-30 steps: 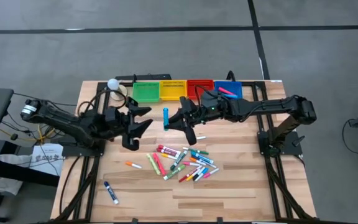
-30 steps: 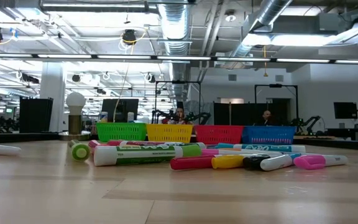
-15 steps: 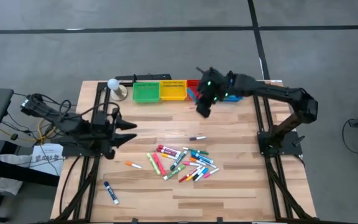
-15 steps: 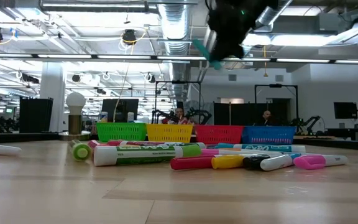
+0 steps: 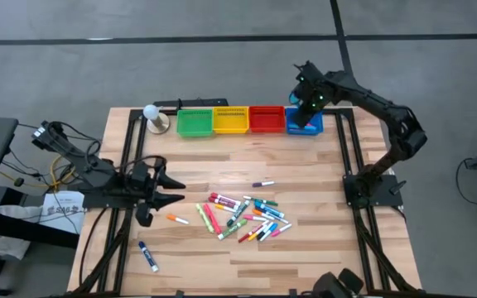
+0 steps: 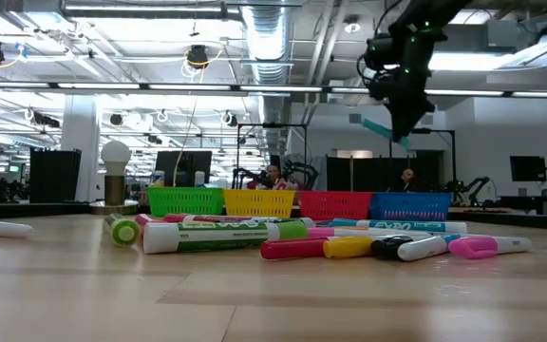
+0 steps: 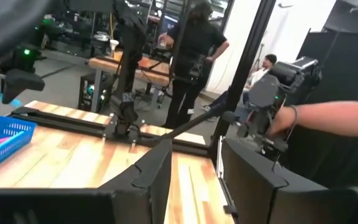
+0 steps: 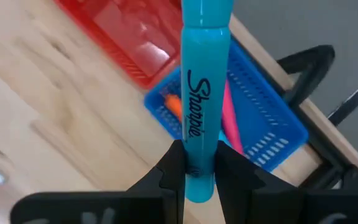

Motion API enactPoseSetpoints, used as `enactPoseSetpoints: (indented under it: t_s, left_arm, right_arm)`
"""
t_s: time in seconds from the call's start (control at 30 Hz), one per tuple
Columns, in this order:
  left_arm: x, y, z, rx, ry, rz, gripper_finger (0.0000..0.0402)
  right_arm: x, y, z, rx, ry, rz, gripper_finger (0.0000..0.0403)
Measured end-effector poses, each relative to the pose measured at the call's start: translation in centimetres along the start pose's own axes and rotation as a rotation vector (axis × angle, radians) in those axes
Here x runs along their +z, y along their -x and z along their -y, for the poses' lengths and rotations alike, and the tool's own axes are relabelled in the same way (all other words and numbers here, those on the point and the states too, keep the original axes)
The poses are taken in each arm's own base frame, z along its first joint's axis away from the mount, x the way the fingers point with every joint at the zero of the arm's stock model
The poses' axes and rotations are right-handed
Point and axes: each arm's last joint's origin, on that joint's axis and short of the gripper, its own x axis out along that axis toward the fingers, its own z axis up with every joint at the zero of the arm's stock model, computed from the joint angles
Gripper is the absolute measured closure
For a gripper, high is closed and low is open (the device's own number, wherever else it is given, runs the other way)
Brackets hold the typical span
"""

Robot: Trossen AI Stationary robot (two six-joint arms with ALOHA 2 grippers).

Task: Pick & Place Markers
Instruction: Put the blue highlighter pen into the blue basket, then put the light green highlighter pen into the blue basket

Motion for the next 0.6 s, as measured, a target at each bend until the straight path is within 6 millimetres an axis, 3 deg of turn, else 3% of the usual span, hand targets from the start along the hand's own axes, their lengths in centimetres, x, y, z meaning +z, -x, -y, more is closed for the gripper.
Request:
enactPoseSetpoints:
  t_s: [0.27, 0.6]
  left_arm:
    - [-0.8, -1.0, 0.4, 0.016, 0.02, -0.026, 0.0281]
    - [-0.6, -1.1, 0.4, 0.036, 0.033, 0.002, 0.0295]
  right_arm:
    - [-1.7, -2.8, 2.2, -0.052, -0.023, -0.076, 0.0345]
    - [-1.5, -2.9, 3.2, -0.075, -0.018, -0.041, 0.0274]
